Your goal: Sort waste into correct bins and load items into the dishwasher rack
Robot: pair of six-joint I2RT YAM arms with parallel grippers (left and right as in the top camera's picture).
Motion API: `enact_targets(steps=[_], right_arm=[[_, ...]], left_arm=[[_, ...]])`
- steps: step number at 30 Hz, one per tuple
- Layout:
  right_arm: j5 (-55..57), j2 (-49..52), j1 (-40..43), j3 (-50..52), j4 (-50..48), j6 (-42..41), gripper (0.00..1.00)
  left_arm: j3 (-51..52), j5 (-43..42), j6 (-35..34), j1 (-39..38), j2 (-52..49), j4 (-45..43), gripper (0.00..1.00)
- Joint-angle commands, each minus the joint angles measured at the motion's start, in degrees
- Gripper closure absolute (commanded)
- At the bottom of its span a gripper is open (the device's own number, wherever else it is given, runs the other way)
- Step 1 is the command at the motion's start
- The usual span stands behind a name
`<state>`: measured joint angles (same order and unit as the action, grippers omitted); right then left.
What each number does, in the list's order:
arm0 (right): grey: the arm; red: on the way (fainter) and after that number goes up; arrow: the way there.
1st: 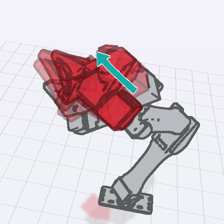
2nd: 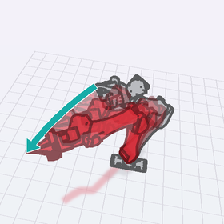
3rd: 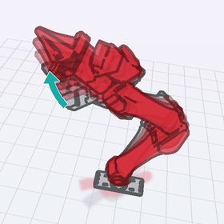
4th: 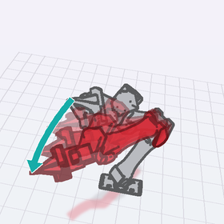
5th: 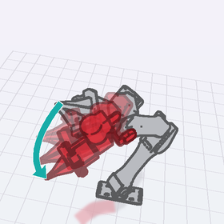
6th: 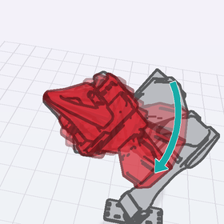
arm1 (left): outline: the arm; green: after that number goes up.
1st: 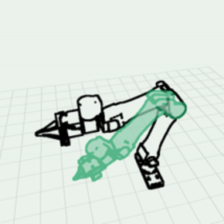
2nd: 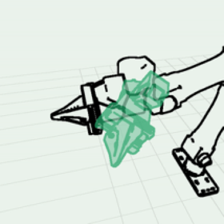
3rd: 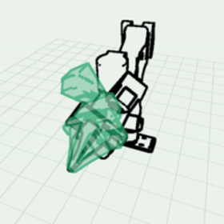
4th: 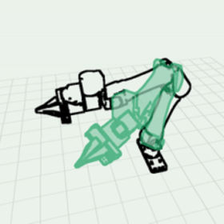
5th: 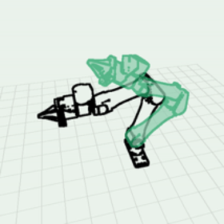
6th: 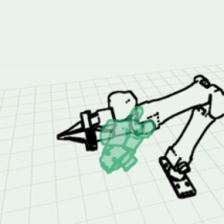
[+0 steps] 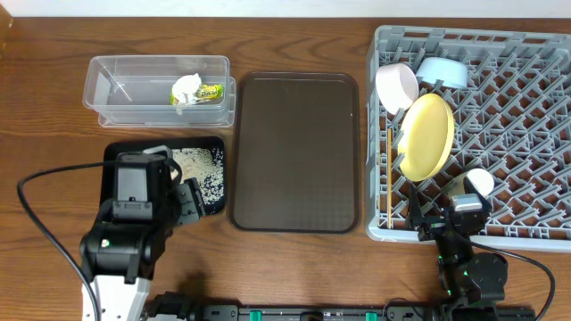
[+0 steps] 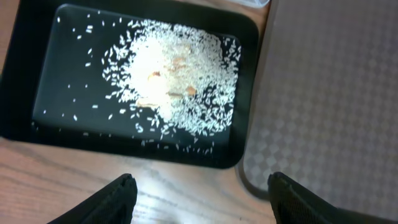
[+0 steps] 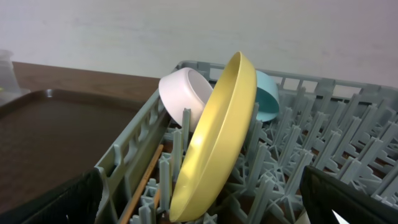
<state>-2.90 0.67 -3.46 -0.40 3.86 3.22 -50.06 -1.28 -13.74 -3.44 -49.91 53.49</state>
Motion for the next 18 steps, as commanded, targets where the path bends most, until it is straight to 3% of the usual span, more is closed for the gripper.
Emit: enact_targets(steps=[1,18], right_arm=[[-0.5,-0.4,-0.5,0.1,0.2,0.7,0.01],[-0.5,-0.4,-0.5,0.1,0.2,0.7,0.01]], left_arm=[[0.8,-0.9,-0.7,-0.2,3.8,0.5,0.29],[33.3,3.7,3.9,-0.2,40.6,-32.9,0.29]])
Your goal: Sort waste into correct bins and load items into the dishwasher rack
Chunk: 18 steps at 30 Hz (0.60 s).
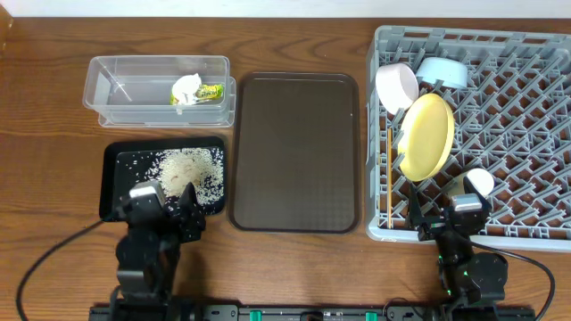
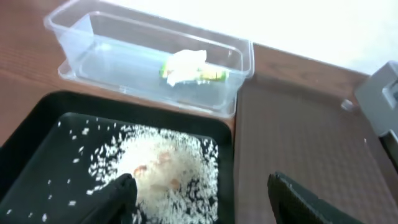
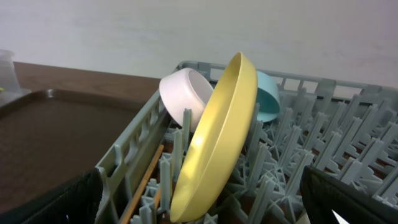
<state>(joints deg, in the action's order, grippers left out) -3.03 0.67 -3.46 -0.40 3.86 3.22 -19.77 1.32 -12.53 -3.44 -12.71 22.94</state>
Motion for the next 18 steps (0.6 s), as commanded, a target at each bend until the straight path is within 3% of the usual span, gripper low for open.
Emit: enact_targets(steps=[1,13,18], right_arm=[[-0.4,-0.4,-0.5,0.1,0.2,0.7,0.01],[-0.4,-0.4,-0.5,0.1,0.2,0.7,0.01],[-0.4,-0.4,-0.5,0.1,0.2,0.7,0.01]], left_arm=[[4.6,1.1,3.3,-0.2,4.8,-3.9,0.29],[17.3,1.1,13.4,-0.2,12.6,-23.4,0.29],[19.6,1.1,15.8,-0.2,12.6,-26.0,0.29]])
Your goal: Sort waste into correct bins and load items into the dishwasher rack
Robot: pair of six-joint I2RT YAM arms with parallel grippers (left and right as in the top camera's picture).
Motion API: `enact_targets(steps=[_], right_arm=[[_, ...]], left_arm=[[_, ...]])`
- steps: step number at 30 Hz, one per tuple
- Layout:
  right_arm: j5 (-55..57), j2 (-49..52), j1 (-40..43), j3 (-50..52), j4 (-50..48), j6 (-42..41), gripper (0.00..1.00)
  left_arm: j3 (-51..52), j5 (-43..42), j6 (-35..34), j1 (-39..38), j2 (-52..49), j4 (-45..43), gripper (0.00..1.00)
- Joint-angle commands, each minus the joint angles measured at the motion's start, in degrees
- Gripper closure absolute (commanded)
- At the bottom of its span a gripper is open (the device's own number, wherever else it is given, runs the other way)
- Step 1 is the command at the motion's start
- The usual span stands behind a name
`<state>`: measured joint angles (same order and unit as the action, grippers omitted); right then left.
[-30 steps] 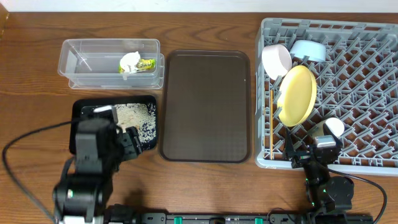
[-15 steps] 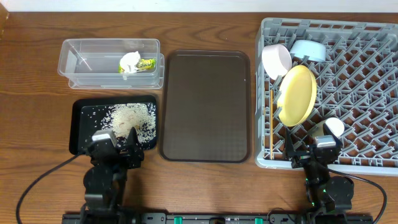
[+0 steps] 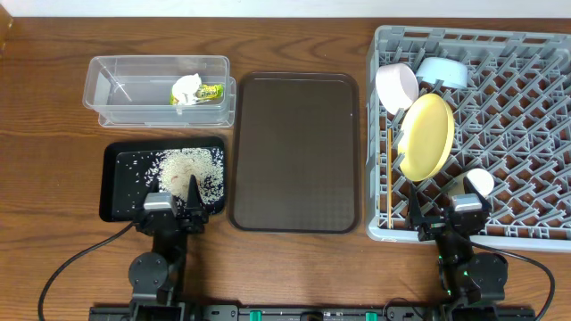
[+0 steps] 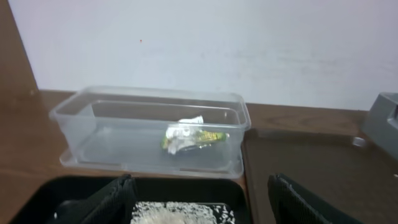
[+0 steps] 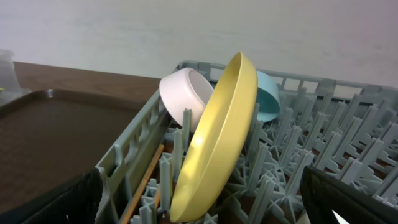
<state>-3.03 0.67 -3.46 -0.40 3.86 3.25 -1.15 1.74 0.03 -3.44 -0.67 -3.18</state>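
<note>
The grey dishwasher rack [image 3: 526, 134] on the right holds a yellow plate [image 3: 426, 135] on edge, a pink cup [image 3: 396, 86], a light blue bowl [image 3: 444, 71], a white cup [image 3: 478, 182] and a wooden chopstick [image 3: 390, 174]. A black tray [image 3: 120, 174] carries spilled rice [image 3: 189, 169]. The clear bin [image 3: 125, 89] holds a crumpled wrapper [image 3: 196, 90]. The brown serving tray [image 3: 295, 152] sits in the middle. My left gripper [image 3: 169, 214] is open at the black tray's near edge, empty. My right gripper [image 3: 455, 223] is open at the rack's near edge, empty.
The clear bin [image 4: 149, 127] with the wrapper [image 4: 189, 135] lies ahead in the left wrist view. The yellow plate [image 5: 217, 137] and the rack's prongs [image 5: 286, 168] stand close before the right gripper. Cables trail along the table's front edge.
My left arm has drawn back further toward the table's front edge and leveled out; its camera now faces the clear bin instead of looking down at the rice. The right arm is unchanged.
First my left gripper hung open over the black tray, looking down at the rice. Then it was lower and nearer the front edge, tilted up. Now it rests low at the tray's near edge. The right gripper stayed open by the rack throughout.
</note>
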Motion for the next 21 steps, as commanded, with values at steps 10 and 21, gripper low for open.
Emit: enact_targets(steps=[10,21], right_arm=[[-0.4,-0.4,-0.5,0.1,0.2,0.7,0.01],[-0.4,-0.4,-0.5,0.1,0.2,0.7,0.01]], left_arm=[[0.9,-1.4,1.2,-0.2,0.6,7.4,0.29],[0.9,-1.3,-1.8,-0.2,0.4,7.4,0.29]])
